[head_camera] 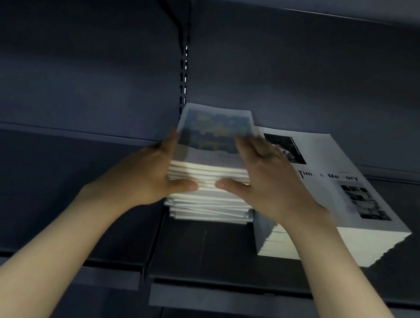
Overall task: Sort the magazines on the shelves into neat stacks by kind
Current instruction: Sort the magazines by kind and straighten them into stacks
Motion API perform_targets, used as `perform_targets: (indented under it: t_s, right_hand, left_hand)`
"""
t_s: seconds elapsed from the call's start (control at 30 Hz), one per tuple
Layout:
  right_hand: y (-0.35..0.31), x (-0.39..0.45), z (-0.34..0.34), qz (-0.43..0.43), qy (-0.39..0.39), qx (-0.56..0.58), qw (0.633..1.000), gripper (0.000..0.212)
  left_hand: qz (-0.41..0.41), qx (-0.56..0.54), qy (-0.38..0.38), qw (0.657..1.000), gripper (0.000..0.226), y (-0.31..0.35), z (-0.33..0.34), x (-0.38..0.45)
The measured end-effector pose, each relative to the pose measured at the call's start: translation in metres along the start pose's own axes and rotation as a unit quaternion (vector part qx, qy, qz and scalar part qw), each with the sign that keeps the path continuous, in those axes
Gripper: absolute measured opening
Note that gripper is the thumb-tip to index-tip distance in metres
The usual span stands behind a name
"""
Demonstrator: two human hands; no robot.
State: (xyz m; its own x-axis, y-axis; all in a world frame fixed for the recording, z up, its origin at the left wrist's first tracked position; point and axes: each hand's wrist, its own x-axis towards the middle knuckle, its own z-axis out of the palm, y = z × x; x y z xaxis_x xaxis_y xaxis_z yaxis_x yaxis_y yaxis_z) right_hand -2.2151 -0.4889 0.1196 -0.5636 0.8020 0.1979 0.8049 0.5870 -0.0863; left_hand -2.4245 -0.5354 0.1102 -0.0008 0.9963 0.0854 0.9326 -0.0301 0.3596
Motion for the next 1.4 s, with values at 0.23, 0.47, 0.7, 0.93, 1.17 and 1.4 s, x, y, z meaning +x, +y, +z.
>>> perform_targets:
  t_s: [0.23,0.47,0.7,0.93,1.17,1.4]
  right_hand:
    - [0.008,0.001,-0.004,0.113,-0.047,-0.014,0.992,0.109]
    - [0.020,-0.004,-0.005,0.106,0.001,0.016,0.994,0.069]
    - [0.015,-0.001,-0.016,0.076,0.017,-0.023,0.997,0.062]
    - [0.016,-0.007,-0.004,0.081,0.071,-0.003,0.994,0.065]
    - [0.016,-0.012,0.004,0.086,0.076,0.049,0.992,0.058]
    - [0.016,-0.016,0.007,0.100,0.084,0.074,0.989,0.055]
  left_hand:
    - [-0.062,0.106,0.047,0.991,0.070,0.008,-0.003,-0.003]
    - [-0.041,0.178,0.099,0.978,0.064,0.019,-0.014,-0.003]
    - [-0.036,0.216,0.094,0.971,0.065,0.024,-0.011,0.000]
    - [-0.045,0.181,0.124,0.974,0.068,0.020,-0.002,-0.010]
    - [0.000,0.188,0.188,0.964,0.081,0.006,0.008,-0.007]
    - [-0.010,0.177,0.197,0.964,0.080,0.006,0.013,-0.013]
